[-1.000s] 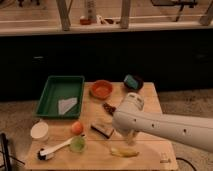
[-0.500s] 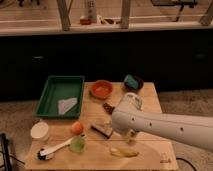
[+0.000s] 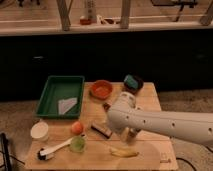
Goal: Place eraser in paper cup
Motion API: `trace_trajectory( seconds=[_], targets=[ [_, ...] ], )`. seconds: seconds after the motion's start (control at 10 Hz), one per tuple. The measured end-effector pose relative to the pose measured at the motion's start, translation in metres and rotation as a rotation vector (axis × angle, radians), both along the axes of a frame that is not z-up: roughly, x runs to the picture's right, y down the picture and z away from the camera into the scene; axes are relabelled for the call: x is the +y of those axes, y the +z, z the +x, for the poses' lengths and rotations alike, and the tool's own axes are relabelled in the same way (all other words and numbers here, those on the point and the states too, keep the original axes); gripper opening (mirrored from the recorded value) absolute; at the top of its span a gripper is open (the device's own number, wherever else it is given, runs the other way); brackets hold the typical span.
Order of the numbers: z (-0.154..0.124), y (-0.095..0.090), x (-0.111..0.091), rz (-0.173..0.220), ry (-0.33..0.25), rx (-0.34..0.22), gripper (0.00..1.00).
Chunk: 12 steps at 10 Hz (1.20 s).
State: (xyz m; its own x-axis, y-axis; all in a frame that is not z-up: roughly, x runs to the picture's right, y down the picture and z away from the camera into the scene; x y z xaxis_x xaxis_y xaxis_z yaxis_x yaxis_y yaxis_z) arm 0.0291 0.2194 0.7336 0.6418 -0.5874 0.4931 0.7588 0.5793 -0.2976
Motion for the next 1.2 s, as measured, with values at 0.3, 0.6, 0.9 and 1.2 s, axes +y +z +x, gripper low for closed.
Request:
trace_trajectory(
  seconds=[0.3,0.6,0.9,1.2],
  targets=[
    [-0.012,0.003,-0.007,-0.009,0.140,0.087,0.80],
    [-0.021,0.002,-0.007,-0.029,0.304,0.188,0.80],
    [-0.023,0.004,0.003,-0.120,0.493,0.307,0.80],
    [-0.025,0.006,0.008,-0.157,0.634,0.346,0.80]
  ],
)
